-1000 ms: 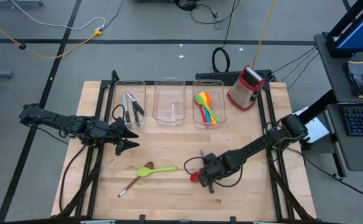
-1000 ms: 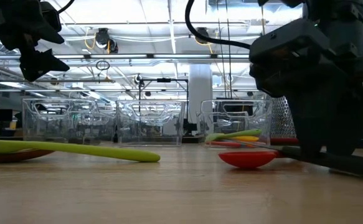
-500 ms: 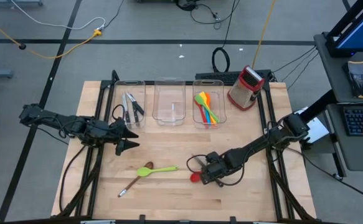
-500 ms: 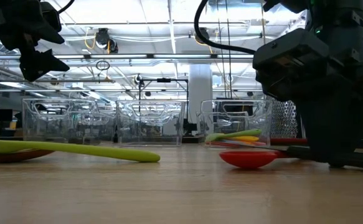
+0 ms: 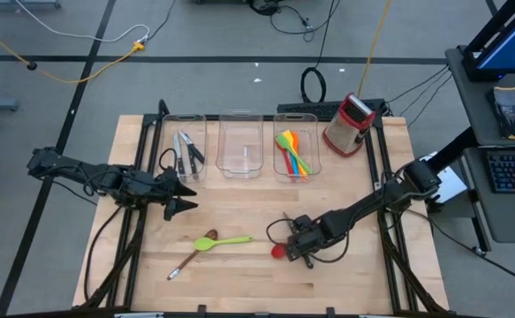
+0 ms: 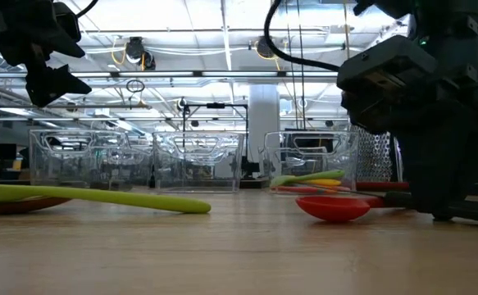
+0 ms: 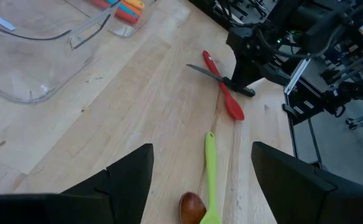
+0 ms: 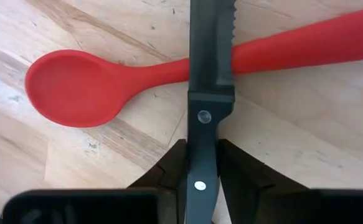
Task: Pick & Place Kitchen Items
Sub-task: Put the black knife into the left transparent bin
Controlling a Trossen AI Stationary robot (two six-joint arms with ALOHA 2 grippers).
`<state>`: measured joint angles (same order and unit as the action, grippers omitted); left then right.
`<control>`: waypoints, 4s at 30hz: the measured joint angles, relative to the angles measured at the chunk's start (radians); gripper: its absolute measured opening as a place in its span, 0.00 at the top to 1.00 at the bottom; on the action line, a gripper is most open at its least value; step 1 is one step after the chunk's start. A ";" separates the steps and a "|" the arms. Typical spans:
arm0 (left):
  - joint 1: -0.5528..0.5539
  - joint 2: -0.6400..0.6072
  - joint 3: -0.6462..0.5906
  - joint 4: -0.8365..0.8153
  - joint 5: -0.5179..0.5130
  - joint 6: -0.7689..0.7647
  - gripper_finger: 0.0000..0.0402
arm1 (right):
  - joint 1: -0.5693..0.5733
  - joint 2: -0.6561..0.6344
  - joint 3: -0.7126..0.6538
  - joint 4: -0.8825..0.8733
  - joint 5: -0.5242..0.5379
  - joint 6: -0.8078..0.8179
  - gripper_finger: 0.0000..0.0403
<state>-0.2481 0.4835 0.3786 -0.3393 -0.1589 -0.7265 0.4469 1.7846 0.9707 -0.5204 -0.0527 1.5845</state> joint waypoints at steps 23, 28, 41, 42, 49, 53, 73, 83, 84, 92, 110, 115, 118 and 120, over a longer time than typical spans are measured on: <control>0.000 0.011 0.001 0.236 0.001 -0.042 0.32 | -0.078 -0.316 0.000 0.402 0.162 -0.115 0.85; 0.000 0.084 0.001 0.393 0.001 -0.045 0.32 | -0.152 -0.316 0.001 0.572 0.158 -0.233 0.85; 0.000 0.394 0.001 0.733 0.028 -0.152 0.32 | -0.295 -0.317 0.001 0.861 0.158 -0.462 0.85; 0.000 0.414 0.001 0.756 0.028 -0.159 0.32 | -0.301 -0.317 0.001 0.866 0.161 -0.474 0.85; 0.000 0.558 0.022 0.928 -0.003 -0.221 0.32 | -0.348 -0.318 0.002 0.916 0.161 -0.573 0.85; 0.000 0.640 0.082 0.936 -0.035 -0.245 0.32 | -0.372 -0.318 0.002 0.915 0.158 -0.615 0.85; 0.076 0.908 0.402 0.727 -0.137 -0.245 0.32 | -0.415 -0.318 0.003 0.958 0.048 -0.675 0.85; 0.096 1.004 0.489 0.715 -0.131 -0.259 0.32 | -0.415 -0.318 0.003 0.962 0.048 -0.715 0.85; 0.096 1.012 0.495 0.712 -0.130 -0.270 0.32 | -0.415 -0.318 0.003 0.962 0.047 -0.716 0.85; 0.096 1.022 0.499 0.683 -0.115 -0.349 0.41 | -0.415 -0.317 0.002 0.953 0.041 -0.744 0.85; 0.098 1.022 0.499 0.717 -0.105 -0.289 0.86 | -0.429 -0.316 0.002 0.943 0.021 -0.762 0.85; 0.099 1.022 0.497 0.714 -0.105 -0.296 0.86 | -0.435 -0.318 0.002 0.936 0.017 -0.766 0.76; 0.098 1.022 0.497 0.707 -0.105 -0.296 0.86 | -0.435 -0.318 0.002 0.936 0.018 -0.772 0.71; 0.098 1.022 0.497 0.701 -0.106 -0.296 0.86 | -0.435 -0.318 0.002 0.936 0.019 -0.784 0.70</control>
<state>-0.1497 1.5053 0.8761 0.3621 -0.2646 -1.0222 0.0121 1.4666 0.9730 0.4161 -0.0333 0.8001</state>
